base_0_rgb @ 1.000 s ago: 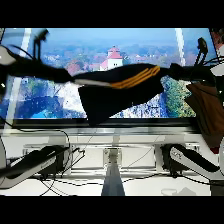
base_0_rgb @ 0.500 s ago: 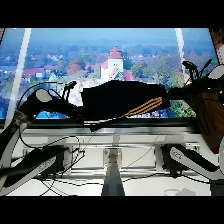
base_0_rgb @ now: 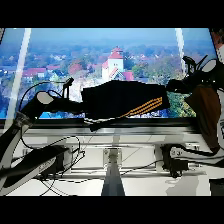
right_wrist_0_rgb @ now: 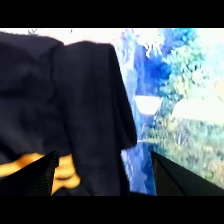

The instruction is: Fold the clothes and pants, and hang the long-sleeved shirts on hangers.

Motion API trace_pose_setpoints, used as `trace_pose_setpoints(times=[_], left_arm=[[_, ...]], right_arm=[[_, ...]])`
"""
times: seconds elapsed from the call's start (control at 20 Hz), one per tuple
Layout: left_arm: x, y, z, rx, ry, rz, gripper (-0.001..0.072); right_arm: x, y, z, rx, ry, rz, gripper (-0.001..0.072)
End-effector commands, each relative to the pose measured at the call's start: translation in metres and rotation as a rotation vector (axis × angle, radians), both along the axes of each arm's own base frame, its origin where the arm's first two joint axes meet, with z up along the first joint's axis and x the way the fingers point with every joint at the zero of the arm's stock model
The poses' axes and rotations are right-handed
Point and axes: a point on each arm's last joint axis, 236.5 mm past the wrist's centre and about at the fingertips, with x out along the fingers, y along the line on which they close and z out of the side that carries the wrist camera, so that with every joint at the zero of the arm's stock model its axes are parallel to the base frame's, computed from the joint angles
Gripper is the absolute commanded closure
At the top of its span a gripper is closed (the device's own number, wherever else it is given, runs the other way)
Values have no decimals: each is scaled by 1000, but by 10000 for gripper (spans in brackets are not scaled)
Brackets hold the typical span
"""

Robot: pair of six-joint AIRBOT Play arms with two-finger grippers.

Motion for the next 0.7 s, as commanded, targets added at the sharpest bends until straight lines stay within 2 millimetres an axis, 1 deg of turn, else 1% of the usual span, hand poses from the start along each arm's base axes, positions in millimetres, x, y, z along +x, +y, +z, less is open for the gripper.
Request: trace_pose_setpoints(times=[0.0, 0.05, 0.1, 0.15, 0.3, 0.35, 0.45, 0.5, 0.55, 0.6, 0.65], left_arm=[[2, 0, 0, 1, -7, 6, 24], [2, 1, 0, 3, -8, 5, 24], [2, 1, 0, 3, -9, 6, 24], [3, 1, 0, 4, -11, 8, 24], [6, 1, 0, 6, -21, 17, 24], [8, 2, 0, 7, -26, 22, 24], [11, 3, -1, 10, -37, 32, 24], [15, 5, -2, 20, -53, 40, 31], [21, 10, -4, 46, -79, 46, 73], [26, 18, -9, 88, -109, 42, 90], [31, 26, -13, 132, -141, 36, 89]], right_arm=[[8, -5, -13, 76, 103, 44, 80], [4, -8, -19, 92, 131, 54, 93], [-2, -6, -24, 133, 158, 69, 95], [-4, 0, -27, 192, 171, 75, 94], [1, 18, -38, 317, 175, 72, 94], [2, 24, -42, 340, 173, 84, 94], [2, 28, -57, 339, 173, 80, 93], [3, 30, -65, 334, 168, 68, 93], [2, 35, -72, 338, 162, 58, 94], [2, 44, -74, 365, 147, 61, 94], [2, 56, -72, 410, 129, 82, 94]])
